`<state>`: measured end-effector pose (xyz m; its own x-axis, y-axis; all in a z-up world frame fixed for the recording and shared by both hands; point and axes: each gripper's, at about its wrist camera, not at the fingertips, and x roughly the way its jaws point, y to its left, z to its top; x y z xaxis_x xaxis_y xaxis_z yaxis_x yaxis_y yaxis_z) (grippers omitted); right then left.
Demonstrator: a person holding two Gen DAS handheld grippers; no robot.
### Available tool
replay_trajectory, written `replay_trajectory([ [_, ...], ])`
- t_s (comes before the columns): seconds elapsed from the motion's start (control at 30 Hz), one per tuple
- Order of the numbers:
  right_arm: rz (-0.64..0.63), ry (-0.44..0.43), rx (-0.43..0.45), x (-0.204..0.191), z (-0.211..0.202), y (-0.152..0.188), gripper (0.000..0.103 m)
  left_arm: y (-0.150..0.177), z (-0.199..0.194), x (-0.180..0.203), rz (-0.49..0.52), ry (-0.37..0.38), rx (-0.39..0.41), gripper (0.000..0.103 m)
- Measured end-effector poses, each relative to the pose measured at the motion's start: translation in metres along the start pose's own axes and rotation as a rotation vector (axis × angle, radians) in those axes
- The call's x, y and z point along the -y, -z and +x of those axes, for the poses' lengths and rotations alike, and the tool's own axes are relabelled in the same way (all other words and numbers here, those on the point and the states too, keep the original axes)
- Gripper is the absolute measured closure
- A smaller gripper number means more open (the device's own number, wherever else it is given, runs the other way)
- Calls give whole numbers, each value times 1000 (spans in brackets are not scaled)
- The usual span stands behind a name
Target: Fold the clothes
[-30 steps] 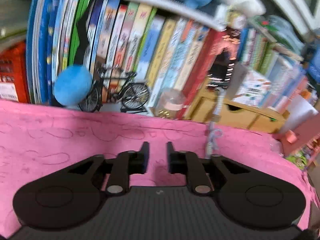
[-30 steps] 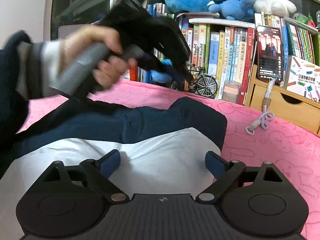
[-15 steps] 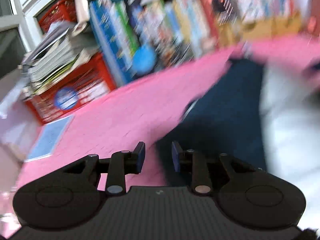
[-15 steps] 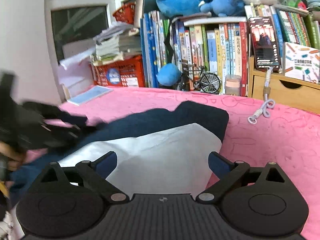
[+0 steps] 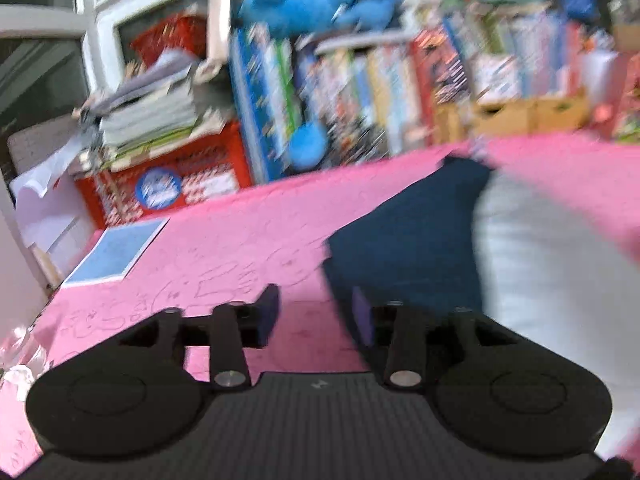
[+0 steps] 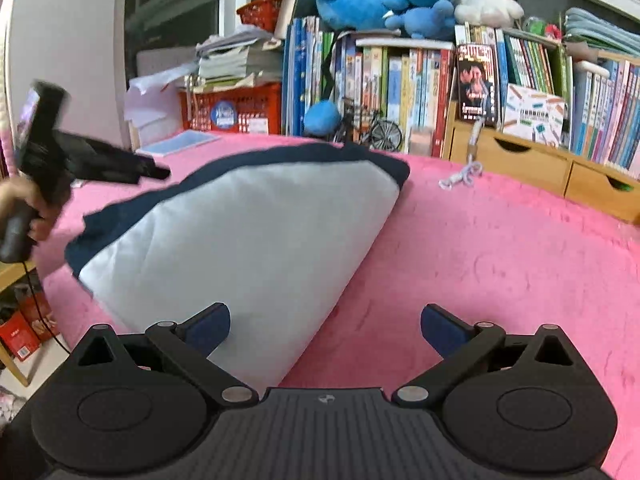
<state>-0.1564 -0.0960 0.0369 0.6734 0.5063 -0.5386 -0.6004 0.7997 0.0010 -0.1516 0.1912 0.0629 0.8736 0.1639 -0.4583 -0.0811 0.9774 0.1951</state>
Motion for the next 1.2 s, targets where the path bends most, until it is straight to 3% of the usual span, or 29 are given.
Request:
replay_trajectory([
  [0.03, 7, 2, 1, -4, -1, 4, 0, 2, -15, 3, 10, 24, 32, 39],
  [0.23, 29, -15, 1, -19, -5, 16, 0, 20, -68, 26, 100, 124, 123, 19],
  [0.4, 17, 23, 0, -22, -9, 20, 0, 41, -53, 36, 147, 61, 38, 18],
  [0.47, -4, 51, -6, -21, -11, 23, 0, 50, -42, 30, 120, 12, -20, 17],
  [0.53, -22, 93, -23, -15, -14, 29, 0, 57, -36, 16, 31, 53, -59, 16],
  [0.6, -14, 126, -54, -5, -17, 36, 0, 58, -33, 8, -29, 64, -79, 13],
  [0.73, 42, 208, -62, 14, -26, 44, 0, 59, -35, 18, 27, 29, -61, 12],
  [0.83, 90, 172, -19, 16, -30, 41, 0, 59, -34, 18, 20, 32, -67, 12],
  [0.93, 86, 84, 19, 6, -28, 35, 0, 61, -33, 13, -35, 54, -91, 12],
  [1.07, 53, 61, 35, -8, -15, 27, 0, 63, -33, 10, -57, 60, -98, 11],
  [1.2, 146, -7, 35, 4, -14, 24, 0, 66, -35, 9, -65, 67, -99, 10],
])
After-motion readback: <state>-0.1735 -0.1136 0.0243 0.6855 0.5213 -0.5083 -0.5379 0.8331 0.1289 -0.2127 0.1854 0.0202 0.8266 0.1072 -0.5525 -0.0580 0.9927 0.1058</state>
